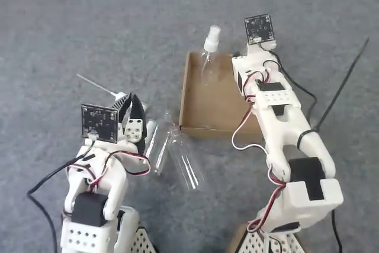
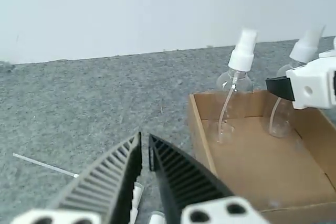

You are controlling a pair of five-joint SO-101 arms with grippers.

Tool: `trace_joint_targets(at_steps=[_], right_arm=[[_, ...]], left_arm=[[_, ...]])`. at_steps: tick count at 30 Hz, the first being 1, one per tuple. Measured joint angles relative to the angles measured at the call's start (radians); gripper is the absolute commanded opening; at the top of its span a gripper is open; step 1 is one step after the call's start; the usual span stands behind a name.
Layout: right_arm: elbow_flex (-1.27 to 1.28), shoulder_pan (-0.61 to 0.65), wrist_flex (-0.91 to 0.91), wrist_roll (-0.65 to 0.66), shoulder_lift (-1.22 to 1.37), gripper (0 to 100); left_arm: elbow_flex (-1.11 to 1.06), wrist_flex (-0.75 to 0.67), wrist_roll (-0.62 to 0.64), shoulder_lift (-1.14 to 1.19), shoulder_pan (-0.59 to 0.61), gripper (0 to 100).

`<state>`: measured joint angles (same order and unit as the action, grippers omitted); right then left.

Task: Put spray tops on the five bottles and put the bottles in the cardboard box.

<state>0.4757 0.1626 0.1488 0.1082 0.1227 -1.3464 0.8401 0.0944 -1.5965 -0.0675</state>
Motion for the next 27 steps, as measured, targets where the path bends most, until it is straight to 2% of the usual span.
trace_joint_targets(at_steps=[14,19,27], right_arm=[[-0.018,0.005,0.02,0.003,0.0,29.1],[-0.13,0.005,0.203,0.003,-0.02,29.0],[-0.265,0.006,0.491,0.003,-0.187,29.0]], left_arm=[[0.0,0.0,0.0,0.0,0.0,1],[-0.011,0.0,0.0,0.0,0.0,1],[-0.012,0.0,0.0,0.0,0.0,1]])
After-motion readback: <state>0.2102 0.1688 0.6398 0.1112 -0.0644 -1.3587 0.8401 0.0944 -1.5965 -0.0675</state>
